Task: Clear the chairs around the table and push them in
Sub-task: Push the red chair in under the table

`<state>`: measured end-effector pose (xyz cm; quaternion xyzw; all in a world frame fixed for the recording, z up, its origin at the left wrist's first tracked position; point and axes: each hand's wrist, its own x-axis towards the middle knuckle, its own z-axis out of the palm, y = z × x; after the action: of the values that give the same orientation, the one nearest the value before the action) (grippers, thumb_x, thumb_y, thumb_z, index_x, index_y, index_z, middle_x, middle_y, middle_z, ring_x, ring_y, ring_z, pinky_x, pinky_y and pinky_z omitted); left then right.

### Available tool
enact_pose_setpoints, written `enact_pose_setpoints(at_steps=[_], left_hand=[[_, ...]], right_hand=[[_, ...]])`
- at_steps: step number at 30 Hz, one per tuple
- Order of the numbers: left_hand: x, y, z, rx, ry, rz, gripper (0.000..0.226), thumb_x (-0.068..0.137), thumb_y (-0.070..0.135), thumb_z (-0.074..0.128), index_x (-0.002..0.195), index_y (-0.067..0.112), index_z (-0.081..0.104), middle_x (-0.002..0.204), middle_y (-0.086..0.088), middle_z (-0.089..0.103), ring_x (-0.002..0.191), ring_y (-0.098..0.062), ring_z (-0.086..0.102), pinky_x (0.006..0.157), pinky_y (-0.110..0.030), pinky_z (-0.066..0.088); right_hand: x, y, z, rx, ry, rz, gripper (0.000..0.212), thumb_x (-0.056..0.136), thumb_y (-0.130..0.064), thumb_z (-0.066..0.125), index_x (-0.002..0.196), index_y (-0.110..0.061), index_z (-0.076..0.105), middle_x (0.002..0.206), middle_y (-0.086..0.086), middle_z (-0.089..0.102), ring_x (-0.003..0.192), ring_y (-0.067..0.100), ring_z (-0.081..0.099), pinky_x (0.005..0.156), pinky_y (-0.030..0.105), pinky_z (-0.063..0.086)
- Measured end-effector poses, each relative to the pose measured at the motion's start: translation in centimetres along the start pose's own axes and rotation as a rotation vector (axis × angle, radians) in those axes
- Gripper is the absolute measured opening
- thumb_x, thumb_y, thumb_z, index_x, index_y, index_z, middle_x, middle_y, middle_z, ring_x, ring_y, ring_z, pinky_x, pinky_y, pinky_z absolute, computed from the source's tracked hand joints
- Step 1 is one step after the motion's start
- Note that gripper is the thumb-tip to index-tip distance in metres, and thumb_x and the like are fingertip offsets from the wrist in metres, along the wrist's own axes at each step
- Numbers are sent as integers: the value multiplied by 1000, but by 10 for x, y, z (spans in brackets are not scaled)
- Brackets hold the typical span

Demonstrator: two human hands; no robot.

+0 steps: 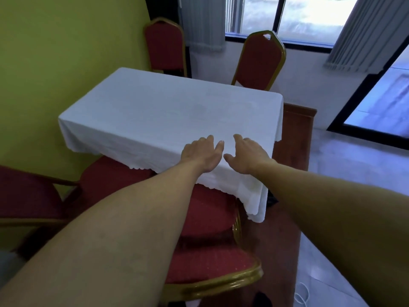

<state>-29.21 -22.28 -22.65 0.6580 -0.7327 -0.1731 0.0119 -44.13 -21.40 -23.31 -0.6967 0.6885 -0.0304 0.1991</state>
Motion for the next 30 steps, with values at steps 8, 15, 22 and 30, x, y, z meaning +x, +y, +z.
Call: enact_pose_setpoints(at_steps=[8,15,22,30], left_hand=[[-8,-92,-16,19,-49,48,63,104,53,18,150,14,37,148,-9,47,129,-30,50,103,-43,36],[-3,-137,-26,39,-58,50,63,104,54,18,148,13,40,143,-9,52,127,-29,52,100,-44,38],[-7,-163,-24,60,-45,31,62,104,52,19,143,13,46,136,-9,58,122,-29,55,98,-45,39],[-6,-200,-26,14,-59,13,61,104,53,20,140,14,50,136,-9,59,123,-29,55,103,-46,40]], right_hand=[[9,-87,37,30,5,66,77,97,-49,55,157,-15,19,150,14,43,135,36,44,104,51,45],[18,-123,54,20,-18,80,75,96,-48,56,155,-14,22,147,14,45,132,35,46,103,50,46],[30,-142,61,-17,-38,13,72,97,-47,55,153,-14,25,143,13,49,127,34,51,100,48,47],[47,-176,76,-68,-71,-38,61,97,-54,51,142,-14,45,136,9,57,123,30,54,97,45,48]])
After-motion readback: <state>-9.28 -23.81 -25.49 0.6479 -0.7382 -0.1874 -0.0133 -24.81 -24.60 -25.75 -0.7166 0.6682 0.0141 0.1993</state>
